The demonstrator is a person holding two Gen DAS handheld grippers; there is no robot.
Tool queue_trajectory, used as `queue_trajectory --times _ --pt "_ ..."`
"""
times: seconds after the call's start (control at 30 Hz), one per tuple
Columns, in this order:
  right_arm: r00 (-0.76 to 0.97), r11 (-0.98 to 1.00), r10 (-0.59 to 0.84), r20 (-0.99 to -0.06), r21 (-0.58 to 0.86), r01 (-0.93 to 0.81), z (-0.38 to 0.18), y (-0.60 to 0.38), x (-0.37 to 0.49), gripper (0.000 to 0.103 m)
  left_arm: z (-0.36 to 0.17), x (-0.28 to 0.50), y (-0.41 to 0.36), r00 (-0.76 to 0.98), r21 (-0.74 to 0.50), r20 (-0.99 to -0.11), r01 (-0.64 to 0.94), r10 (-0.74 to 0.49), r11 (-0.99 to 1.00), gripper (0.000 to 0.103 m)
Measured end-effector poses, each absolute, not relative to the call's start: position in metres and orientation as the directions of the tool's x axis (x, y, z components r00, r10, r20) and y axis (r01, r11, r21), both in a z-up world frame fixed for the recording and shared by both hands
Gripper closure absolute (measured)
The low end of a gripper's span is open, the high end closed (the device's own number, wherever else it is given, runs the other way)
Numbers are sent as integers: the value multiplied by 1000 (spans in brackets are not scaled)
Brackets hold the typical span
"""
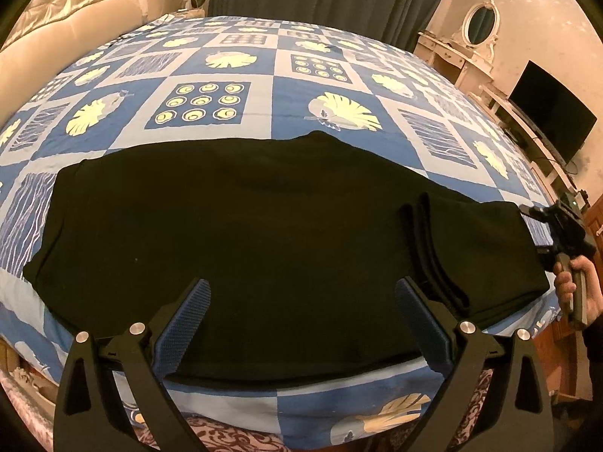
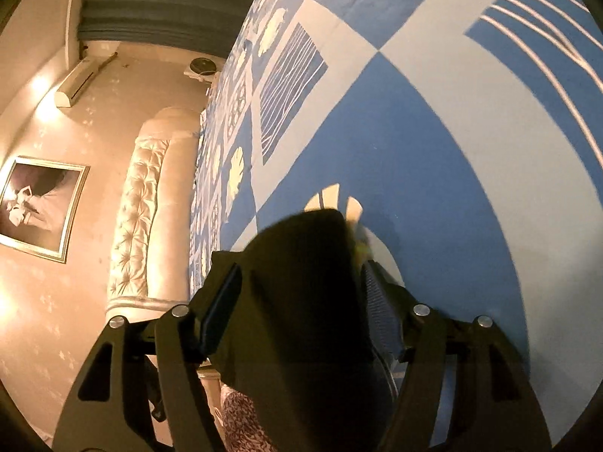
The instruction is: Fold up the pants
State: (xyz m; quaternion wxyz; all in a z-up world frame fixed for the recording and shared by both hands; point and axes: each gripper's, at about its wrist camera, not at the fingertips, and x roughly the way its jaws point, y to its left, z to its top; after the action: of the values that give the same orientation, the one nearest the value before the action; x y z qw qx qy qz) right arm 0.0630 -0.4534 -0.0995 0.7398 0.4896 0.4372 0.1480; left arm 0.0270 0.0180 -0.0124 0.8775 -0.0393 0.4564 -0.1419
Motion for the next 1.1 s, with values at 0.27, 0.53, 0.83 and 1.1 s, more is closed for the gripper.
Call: queue_trajectory --times 0.27,0.53,0.83,1.1 --pt "535 534 625 -568 811 238 -107 -449 74 71 -15 28 19 537 -201 -795 209 -284 957 6" --pt "545 562 595 -590 791 243 -108 -446 71 76 -17 29 20 532 -201 -799 203 -281 958 6" --pt "635 793 359 -684 583 179 -38 -409 48 40 -4 39 66 524 -251 -796 170 -303 953 6" --pt "681 945 199 -705 322 57 -5 -336 25 32 -3 65 223 552 -476 -748 -58 -369 878 6"
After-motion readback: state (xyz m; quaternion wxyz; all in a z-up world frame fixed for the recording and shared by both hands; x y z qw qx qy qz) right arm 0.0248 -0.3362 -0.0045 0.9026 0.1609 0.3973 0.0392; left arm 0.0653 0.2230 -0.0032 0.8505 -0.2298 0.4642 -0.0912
